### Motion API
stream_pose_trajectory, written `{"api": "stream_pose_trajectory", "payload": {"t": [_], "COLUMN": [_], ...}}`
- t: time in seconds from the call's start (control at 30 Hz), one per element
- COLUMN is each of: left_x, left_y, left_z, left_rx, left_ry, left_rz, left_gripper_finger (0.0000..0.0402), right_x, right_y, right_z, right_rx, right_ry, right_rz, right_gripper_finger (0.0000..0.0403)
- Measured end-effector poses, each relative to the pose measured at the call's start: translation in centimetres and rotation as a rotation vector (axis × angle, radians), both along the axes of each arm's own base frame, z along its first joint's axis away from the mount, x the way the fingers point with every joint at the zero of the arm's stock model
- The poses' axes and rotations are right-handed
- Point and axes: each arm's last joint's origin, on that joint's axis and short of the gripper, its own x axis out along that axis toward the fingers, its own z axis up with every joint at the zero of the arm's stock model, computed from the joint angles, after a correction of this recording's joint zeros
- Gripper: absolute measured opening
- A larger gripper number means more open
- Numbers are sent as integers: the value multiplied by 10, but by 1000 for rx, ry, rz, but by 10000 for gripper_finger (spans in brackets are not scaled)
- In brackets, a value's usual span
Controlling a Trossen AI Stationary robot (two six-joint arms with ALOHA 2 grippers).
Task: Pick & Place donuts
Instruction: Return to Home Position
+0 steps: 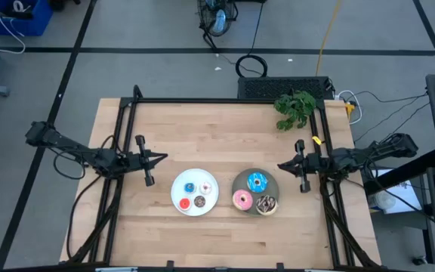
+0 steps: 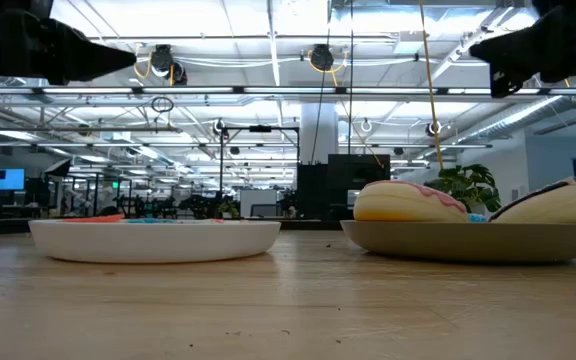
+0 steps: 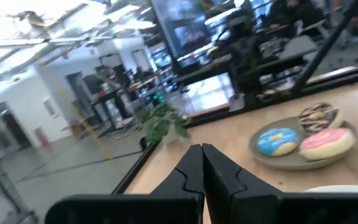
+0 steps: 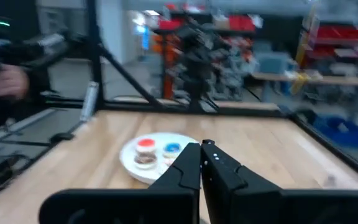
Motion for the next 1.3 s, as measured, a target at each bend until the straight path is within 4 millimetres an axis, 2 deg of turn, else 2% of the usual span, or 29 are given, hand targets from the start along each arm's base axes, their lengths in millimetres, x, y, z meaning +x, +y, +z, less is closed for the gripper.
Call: {"api": "stream_pose_trajectory", "payload": {"t": [0.23, 0.47, 0.57, 0.63, 1.0, 1.2, 1.3], "left_x": [-5, -6, -6, -5, -5, -9, -12], "left_y": [14, 21, 25, 27, 29, 20, 17], "left_z": [-5, -14, -25, -28, -24, -19, -23], "left_rx": [-100, -125, -154, -166, -181, -150, -162], "left_ry": [30, 71, 77, 107, 72, 22, 62], "left_rz": [87, -67, -61, -72, -163, -243, -219], "left_gripper_finger": [2, 2, 2, 2, 1, 1, 1], "right_x": [-12, -8, -9, -8, -8, -11, -15], "right_y": [-5, -11, -12, -13, -12, -10, -11], "right_z": [-3, -24, -18, -24, -20, -18, -17], "right_rx": [-41, -31, -12, -15, 8, 7, 7], "right_ry": [-89, -34, -118, -56, -104, -125, -144], "right_rz": [-31, -96, -87, -91, -68, -20, -17], "right_gripper_finger": [0, 0, 0, 0, 0, 0, 0]}}
